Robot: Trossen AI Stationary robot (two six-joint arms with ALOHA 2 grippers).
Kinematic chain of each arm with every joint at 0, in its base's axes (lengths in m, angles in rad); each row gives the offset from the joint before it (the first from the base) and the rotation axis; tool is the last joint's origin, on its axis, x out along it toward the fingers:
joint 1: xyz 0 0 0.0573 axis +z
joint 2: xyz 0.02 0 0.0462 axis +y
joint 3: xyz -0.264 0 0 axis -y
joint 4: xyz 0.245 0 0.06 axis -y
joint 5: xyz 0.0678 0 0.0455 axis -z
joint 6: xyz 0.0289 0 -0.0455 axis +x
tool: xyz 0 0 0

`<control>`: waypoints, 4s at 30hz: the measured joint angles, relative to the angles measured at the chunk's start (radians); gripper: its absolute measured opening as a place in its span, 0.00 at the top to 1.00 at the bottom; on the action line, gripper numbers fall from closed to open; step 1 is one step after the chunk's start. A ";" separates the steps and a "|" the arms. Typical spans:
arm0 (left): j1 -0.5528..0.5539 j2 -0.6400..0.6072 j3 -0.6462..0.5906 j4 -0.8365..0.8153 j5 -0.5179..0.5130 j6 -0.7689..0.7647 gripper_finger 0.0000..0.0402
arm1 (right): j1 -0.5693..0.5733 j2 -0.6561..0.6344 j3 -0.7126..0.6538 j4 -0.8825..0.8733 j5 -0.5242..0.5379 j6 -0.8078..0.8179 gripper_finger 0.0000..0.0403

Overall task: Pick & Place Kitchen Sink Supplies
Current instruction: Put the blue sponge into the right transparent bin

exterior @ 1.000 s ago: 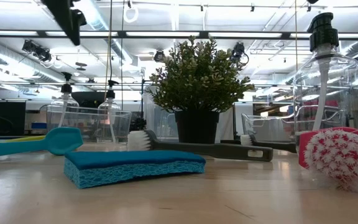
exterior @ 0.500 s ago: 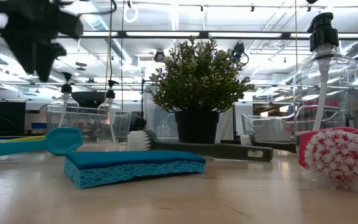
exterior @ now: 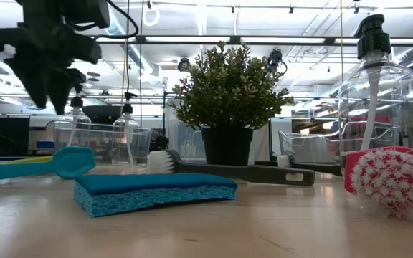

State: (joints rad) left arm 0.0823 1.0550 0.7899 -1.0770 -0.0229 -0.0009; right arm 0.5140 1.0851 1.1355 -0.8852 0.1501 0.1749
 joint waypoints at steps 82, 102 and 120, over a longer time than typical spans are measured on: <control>0.037 0.490 -0.055 0.216 0.025 -1.218 0.58 | 0.000 0.000 0.000 0.032 0.000 -0.056 0.58; 0.031 0.497 -0.055 0.227 0.020 -1.218 0.92 | 0.000 0.000 0.000 0.032 0.061 -0.087 0.58; 0.030 0.368 -0.058 0.178 0.103 -1.197 1.00 | 0.000 0.000 0.000 0.032 0.078 -0.109 0.58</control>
State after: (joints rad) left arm 0.1121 1.4227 0.7322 -0.8993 0.0800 -1.1979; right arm 0.5137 1.0855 1.1351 -0.8528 0.2283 0.0662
